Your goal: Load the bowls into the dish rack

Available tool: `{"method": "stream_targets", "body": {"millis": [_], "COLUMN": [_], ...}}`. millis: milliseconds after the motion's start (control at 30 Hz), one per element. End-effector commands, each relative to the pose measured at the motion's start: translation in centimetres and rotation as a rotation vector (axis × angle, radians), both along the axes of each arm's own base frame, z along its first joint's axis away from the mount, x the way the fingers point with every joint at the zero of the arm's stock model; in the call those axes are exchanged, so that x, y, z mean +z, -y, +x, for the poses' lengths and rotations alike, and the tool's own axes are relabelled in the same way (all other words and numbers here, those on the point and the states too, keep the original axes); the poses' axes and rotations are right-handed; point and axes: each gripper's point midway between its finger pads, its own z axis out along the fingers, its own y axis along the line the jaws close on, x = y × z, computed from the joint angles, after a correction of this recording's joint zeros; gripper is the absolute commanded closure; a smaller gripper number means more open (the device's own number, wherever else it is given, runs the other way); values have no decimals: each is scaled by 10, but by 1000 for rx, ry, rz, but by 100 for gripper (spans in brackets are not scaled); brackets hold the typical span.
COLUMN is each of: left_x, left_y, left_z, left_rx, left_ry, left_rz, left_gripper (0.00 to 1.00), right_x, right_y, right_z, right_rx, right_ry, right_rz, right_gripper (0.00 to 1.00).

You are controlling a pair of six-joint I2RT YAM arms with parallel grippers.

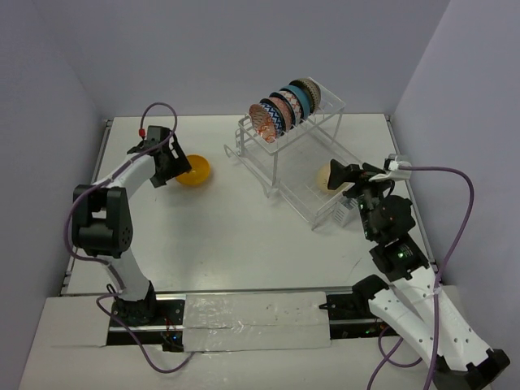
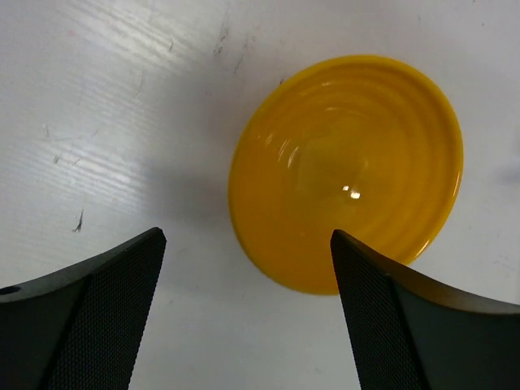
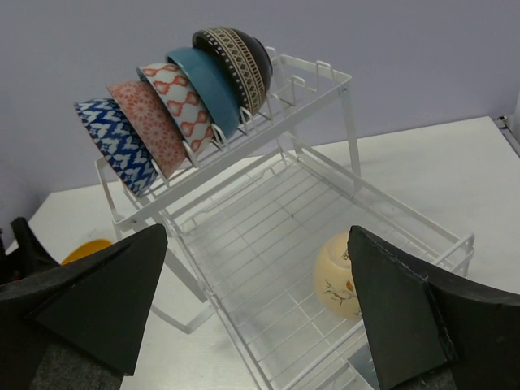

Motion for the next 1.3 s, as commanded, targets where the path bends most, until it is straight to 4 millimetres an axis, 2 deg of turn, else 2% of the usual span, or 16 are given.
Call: {"method": "stream_targets", "body": {"millis": [0,233,333,367,467,533,667,700,867,900,933,1000,1067,1100,1133,1267], "left_x": [11,-9,-18,-20,-19,-14,-3,0,32,46,53,70,97,108,127,165], "left_y": [2,2,4,4,4,4,5,6,13,17,18,27,33,44,49,80], "left_z": [22,30,31,30,31,33,34,34,29,24,22,16,4,-2,-13,-45], "left_rx": [24,28,27,28,31,28,17,13,-28,-48,-58,-100,-136,-177,-200,-313], "left_ry": [31,-7,-28,-33,-24,-10,23,29,104,135,153,196,261,293,343,475], "left_rz": [-2,3,-2,-2,-5,-7,-12,-15,-39,-37,-38,-35,-36,-33,-29,4], "left_gripper": [12,31,46,56,76,86,100,100,100,100,100,100,100,100,100,100], "right_x": [9,4,3,4,3,2,4,5,8,11,6,11,12,16,14,16], "right_y": [-3,-7,-8,-8,-9,-10,-15,-17,-30,-35,-37,-43,-52,-56,-62,-80], "right_z": [-4,-2,-2,-2,-2,-2,-2,-2,-2,-2,-3,-3,-5,-4,-6,-7], "right_rx": [25,44,45,48,51,55,86,97,168,193,208,237,288,305,331,389], "right_ry": [23,8,7,8,7,4,1,1,-1,2,-22,-25,-34,-35,-47,-91], "right_rz": [32,30,27,29,25,22,2,-7,-34,-37,-49,-54,-57,-57,-60,-57], "right_gripper": [0,0,0,0,0,0,0,0,0,0,0,0,0,0,0,0]}}
